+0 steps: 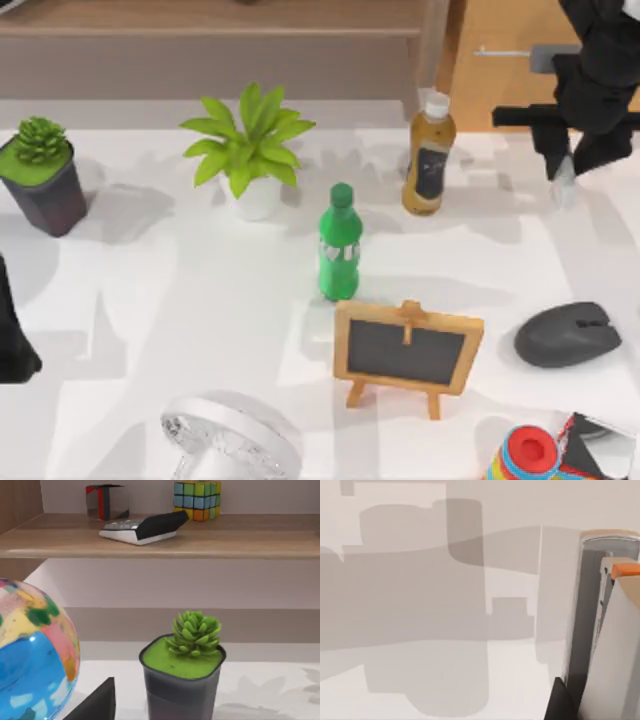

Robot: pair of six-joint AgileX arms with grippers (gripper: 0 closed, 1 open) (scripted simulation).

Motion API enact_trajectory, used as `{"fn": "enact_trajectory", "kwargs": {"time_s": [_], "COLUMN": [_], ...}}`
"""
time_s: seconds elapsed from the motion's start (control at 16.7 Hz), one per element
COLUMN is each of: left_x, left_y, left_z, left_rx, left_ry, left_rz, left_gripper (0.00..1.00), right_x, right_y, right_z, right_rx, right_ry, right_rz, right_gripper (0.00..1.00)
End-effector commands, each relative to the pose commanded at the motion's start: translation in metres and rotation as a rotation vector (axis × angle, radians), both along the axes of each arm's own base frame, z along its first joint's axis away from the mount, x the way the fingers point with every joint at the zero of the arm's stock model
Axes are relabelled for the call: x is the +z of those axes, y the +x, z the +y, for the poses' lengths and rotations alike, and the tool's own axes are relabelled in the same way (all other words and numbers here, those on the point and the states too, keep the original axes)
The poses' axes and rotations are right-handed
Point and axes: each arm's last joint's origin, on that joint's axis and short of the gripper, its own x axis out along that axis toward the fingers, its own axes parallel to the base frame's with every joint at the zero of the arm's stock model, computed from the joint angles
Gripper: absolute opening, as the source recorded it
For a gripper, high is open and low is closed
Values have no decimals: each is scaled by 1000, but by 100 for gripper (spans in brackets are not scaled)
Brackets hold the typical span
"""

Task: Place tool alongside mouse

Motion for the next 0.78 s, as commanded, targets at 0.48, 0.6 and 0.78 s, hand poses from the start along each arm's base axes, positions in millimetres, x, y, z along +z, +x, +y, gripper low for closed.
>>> {"fn": "enact_trajectory", "kwargs": {"time_s": [0.48, 0.6, 0.78], "left_x": [0, 0, 0], "left_y": [0, 0, 0], "left_z": [0, 0, 0], "left_rx": [0, 0, 0], "left_ry": [0, 0, 0], "left_rz": [0, 0, 0], "left_gripper": [100, 100, 100], "right_x": [-28, -28, -28], "right_y": [-5, -5, -5], "right_z": [14, 14, 14], "right_rx": [30, 30, 30], "right_ry": [-6, -6, -6], "right_rz": [63, 63, 63], "right_gripper": [0, 0, 23]}}
